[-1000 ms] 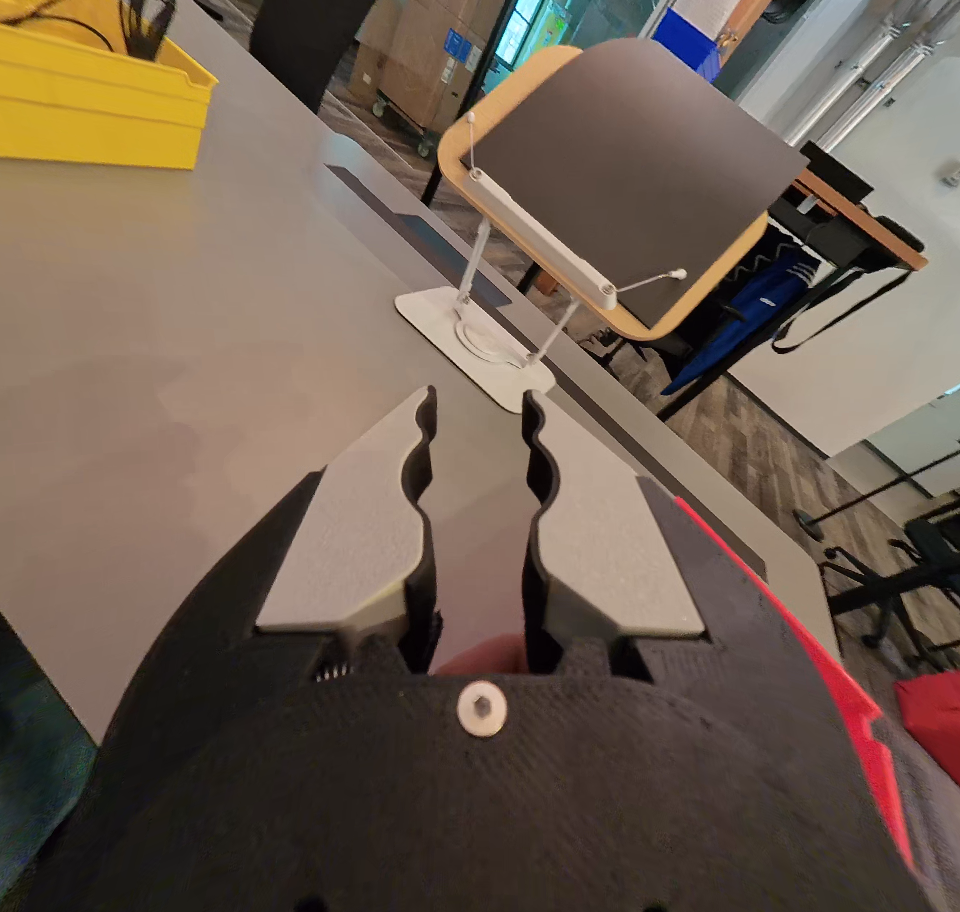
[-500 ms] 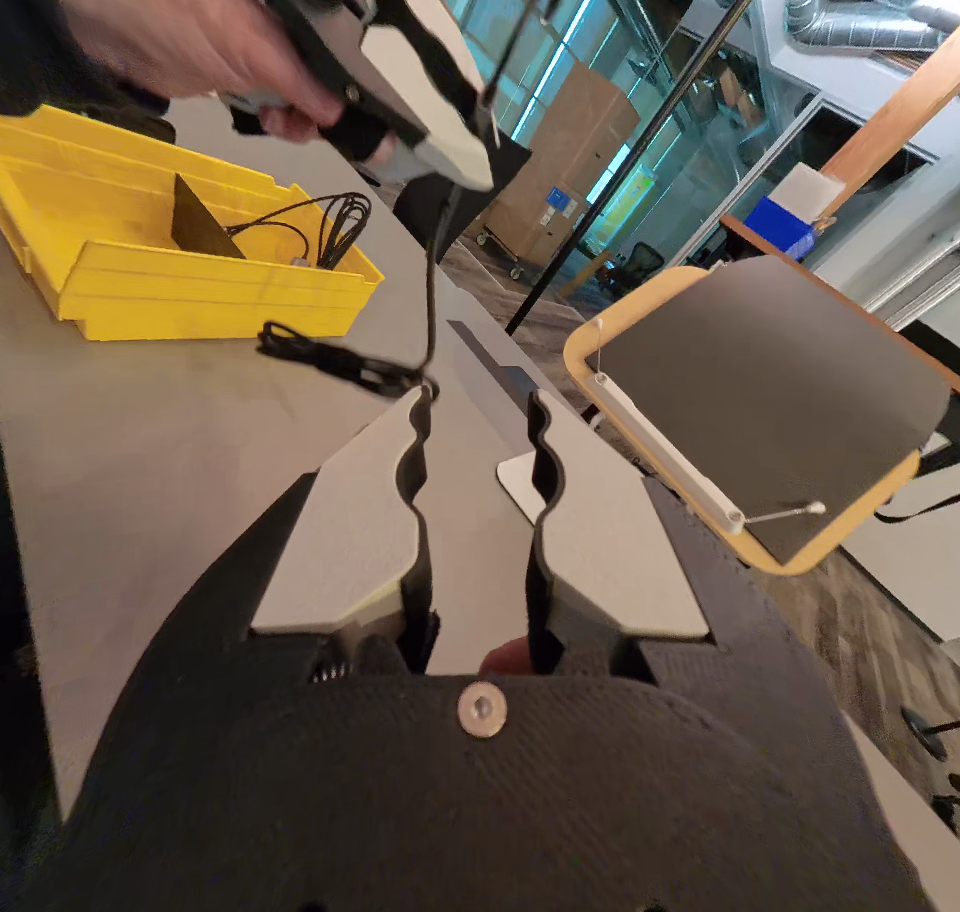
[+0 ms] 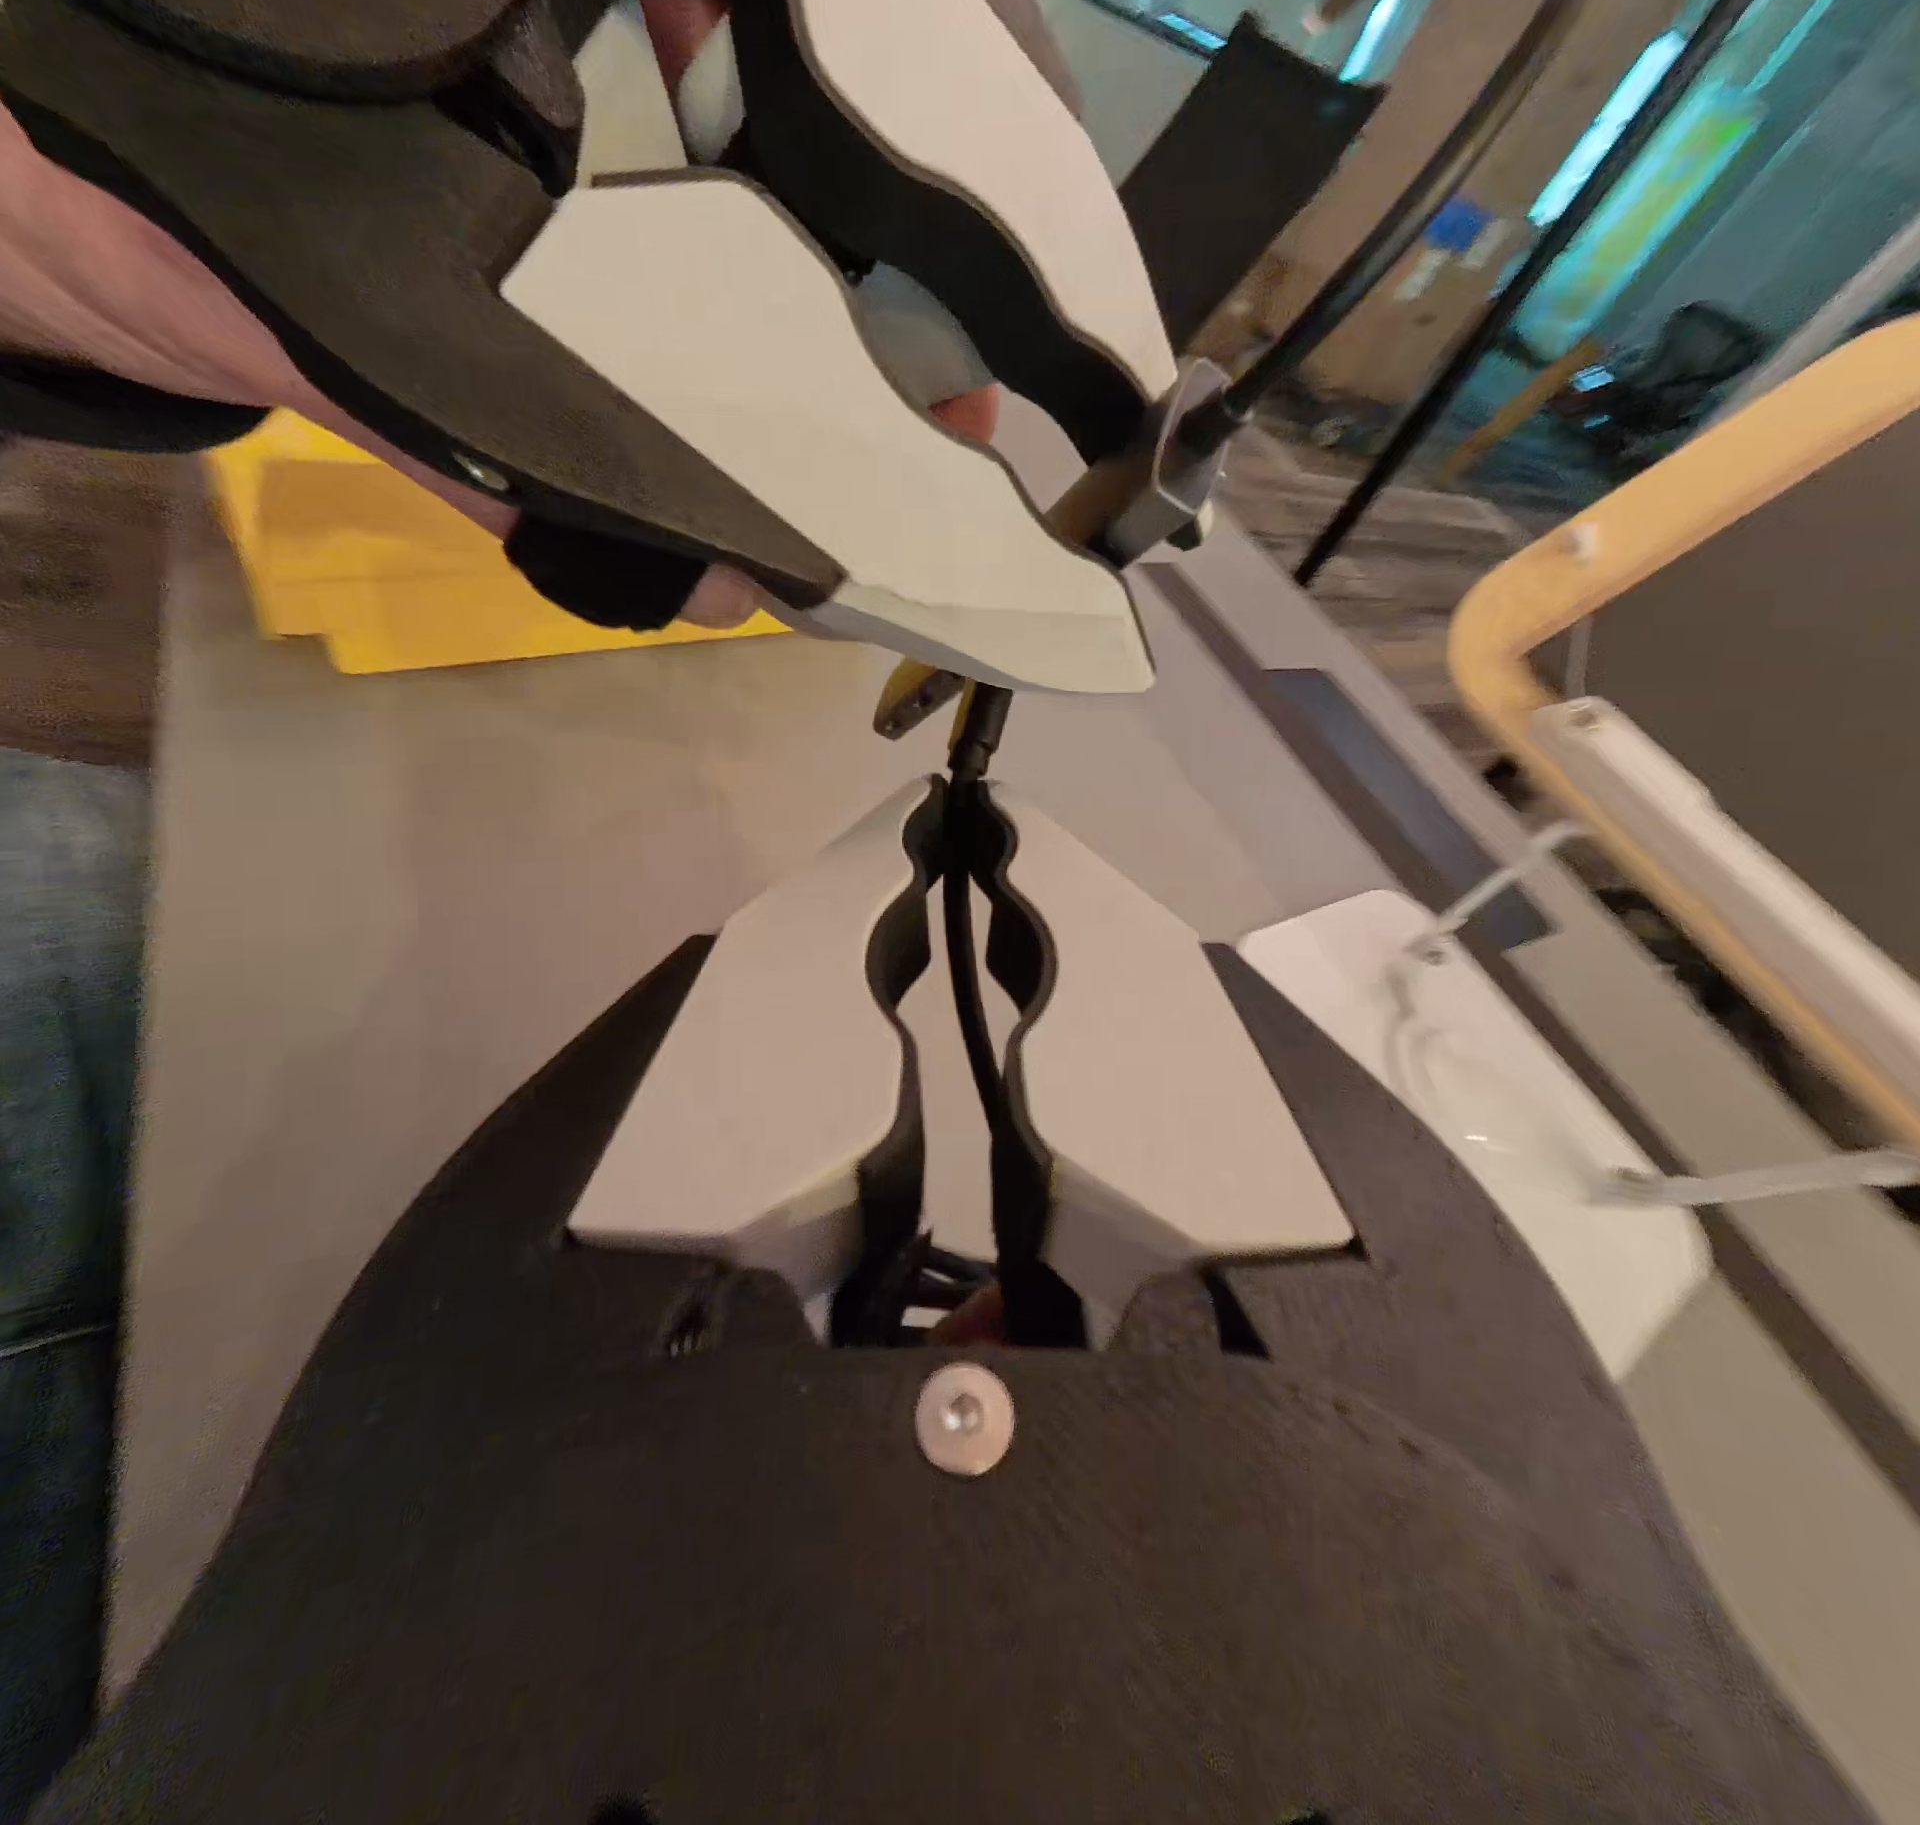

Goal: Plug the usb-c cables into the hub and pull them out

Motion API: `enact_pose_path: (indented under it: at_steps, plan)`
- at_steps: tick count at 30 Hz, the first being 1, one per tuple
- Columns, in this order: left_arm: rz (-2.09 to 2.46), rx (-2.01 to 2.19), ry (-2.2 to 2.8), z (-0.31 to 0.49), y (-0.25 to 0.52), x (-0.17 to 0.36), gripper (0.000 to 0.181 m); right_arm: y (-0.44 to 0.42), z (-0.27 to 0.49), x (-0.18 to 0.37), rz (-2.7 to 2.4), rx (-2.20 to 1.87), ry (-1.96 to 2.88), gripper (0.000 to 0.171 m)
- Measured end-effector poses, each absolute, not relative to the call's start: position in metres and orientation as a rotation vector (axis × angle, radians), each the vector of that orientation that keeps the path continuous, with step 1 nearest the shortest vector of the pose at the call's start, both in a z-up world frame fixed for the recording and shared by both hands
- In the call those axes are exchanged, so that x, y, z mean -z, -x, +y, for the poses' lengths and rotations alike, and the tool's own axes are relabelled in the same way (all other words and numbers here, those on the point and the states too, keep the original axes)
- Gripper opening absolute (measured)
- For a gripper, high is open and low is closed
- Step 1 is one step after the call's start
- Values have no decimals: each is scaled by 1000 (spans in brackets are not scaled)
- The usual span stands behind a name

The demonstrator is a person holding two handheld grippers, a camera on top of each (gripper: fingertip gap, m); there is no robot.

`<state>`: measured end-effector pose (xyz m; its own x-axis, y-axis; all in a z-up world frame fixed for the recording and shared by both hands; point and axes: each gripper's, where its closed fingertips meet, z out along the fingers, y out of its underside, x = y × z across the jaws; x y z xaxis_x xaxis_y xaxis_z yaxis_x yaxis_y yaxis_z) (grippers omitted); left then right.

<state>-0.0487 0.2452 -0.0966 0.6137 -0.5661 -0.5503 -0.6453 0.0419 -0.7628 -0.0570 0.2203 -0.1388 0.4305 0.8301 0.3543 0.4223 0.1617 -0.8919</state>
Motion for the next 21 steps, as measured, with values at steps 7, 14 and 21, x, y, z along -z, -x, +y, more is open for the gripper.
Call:
enact_pose_path:
  at_steps: [7, 14, 21]
  plan:
    - [1226, -91, 1559, 240, 51, 109, 44, 49, 217, 156, -1225, -797, 1575, 0]
    - [1420, -233, 1435, 225, 61, 129, 81, 44, 207, 165, -1238, -1160, 1632, 0]
    - [1704, -475, 1270, 214, 67, 164, 135, 42, 198, 175, -1332, -1235, 1670, 0]
